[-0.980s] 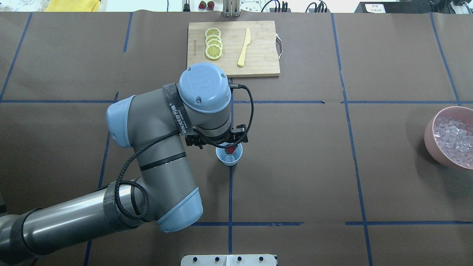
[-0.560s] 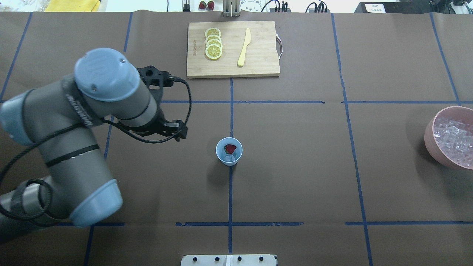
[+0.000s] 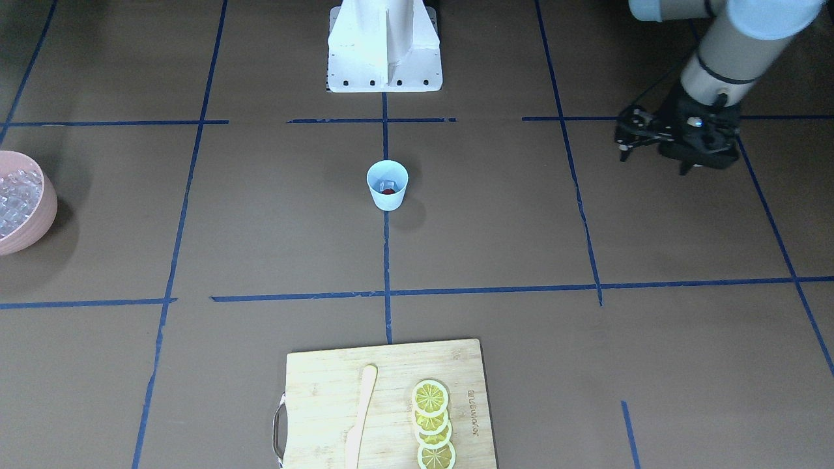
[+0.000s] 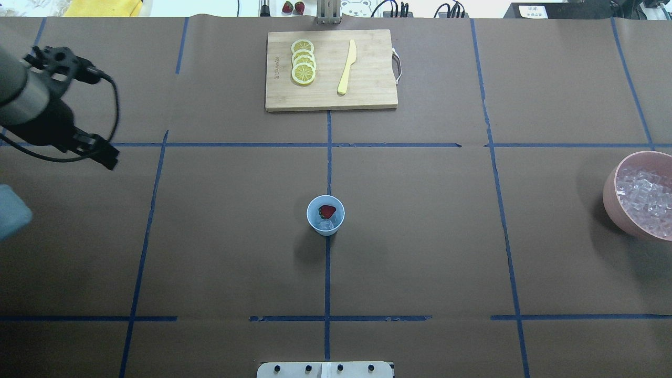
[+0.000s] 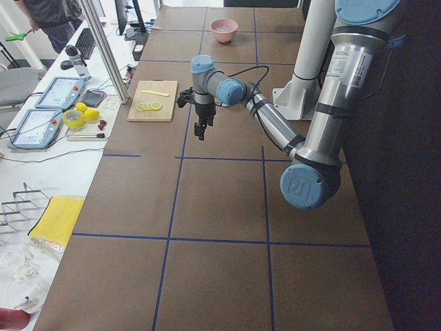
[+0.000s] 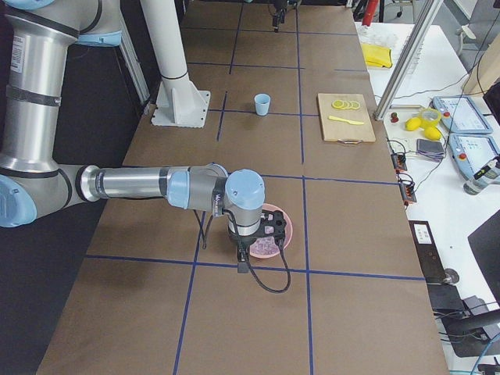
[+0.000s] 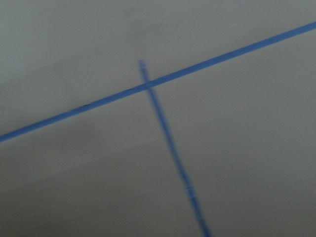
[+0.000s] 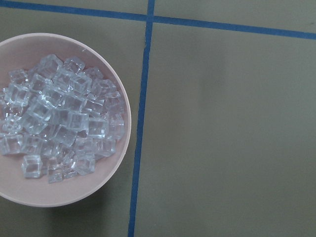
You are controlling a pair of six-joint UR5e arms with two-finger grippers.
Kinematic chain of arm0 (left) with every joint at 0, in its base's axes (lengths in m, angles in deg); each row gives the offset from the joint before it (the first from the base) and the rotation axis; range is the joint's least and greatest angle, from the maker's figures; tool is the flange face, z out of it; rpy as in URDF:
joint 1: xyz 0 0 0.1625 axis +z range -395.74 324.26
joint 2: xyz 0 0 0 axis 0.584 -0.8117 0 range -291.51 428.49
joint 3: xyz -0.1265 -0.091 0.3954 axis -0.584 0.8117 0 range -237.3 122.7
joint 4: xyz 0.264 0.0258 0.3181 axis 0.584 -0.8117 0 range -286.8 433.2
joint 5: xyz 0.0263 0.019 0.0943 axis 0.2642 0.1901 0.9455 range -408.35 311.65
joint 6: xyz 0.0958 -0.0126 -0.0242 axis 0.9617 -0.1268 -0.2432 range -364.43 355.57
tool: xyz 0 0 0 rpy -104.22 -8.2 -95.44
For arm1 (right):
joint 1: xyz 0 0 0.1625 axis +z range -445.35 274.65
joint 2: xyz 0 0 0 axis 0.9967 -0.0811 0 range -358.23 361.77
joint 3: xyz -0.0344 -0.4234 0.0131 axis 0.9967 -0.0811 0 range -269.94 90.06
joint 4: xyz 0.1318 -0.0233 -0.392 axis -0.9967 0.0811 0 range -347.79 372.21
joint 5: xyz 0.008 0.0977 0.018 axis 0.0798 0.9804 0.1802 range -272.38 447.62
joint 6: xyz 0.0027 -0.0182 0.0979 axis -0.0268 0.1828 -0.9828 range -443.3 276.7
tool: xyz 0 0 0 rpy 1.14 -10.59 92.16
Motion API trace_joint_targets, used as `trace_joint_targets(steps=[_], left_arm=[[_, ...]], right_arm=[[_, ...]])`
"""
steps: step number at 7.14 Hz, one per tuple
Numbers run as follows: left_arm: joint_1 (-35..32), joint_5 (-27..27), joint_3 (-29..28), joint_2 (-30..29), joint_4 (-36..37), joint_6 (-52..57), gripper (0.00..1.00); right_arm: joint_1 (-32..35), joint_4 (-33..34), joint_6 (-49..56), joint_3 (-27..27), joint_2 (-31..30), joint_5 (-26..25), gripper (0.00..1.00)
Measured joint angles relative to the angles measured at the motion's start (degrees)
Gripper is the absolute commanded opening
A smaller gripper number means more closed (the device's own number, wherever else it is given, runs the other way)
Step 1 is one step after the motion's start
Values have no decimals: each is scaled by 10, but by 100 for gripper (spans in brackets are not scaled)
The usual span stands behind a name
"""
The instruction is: Put ice and strawberries in cup
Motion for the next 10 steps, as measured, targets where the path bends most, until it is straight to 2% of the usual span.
trace_joint_targets(steps=[2,4,7,10], left_arm=[[-120,-46,-71,39,-3,180,100],[-220,-91,-136,77,-6,311,100],[-310,-118,-172,125,-8,354,100],[-324,-119,-193,133,-13,348,100]], right_arm=[[0,0,0,-1,0,0,99],[0,0,0,0,-1,0,99],[0,0,0,1,-2,0,99],[0,0,0,5,-3,0,99]])
